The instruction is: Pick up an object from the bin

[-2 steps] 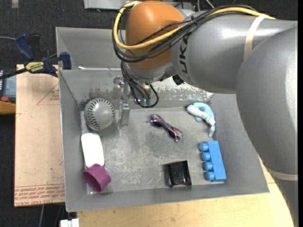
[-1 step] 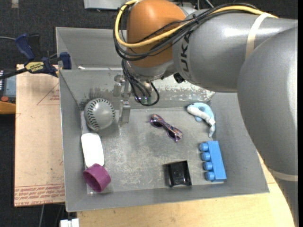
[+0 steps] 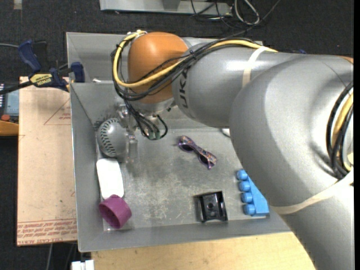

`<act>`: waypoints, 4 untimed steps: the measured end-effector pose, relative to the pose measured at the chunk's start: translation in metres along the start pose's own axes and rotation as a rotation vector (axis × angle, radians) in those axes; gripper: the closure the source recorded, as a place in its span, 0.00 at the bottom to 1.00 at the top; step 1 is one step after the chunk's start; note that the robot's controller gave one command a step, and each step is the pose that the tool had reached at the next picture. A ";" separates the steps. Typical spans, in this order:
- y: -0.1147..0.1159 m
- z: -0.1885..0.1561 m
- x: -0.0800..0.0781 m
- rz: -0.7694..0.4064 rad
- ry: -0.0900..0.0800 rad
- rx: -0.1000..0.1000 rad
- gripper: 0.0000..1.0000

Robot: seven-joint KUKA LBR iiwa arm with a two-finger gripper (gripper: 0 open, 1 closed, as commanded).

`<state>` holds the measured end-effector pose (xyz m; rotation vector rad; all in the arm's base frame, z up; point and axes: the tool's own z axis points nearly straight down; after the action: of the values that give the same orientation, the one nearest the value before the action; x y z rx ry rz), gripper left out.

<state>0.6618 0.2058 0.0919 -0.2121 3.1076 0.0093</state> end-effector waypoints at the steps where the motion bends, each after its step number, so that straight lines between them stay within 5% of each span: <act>1: -0.002 -0.014 0.005 -0.008 0.008 -0.001 0.00; 2: 0.045 -0.016 0.005 -0.071 -0.019 0.002 0.00; 3: 0.033 0.009 0.010 0.319 -0.017 -0.009 0.00; 4: 0.026 0.009 0.011 0.054 -0.048 -0.011 1.00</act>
Offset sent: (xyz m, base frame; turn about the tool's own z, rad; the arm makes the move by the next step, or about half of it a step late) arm -0.0175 0.0472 0.0081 -0.0739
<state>0.6472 0.2303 0.0823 -0.1262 3.0652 0.0326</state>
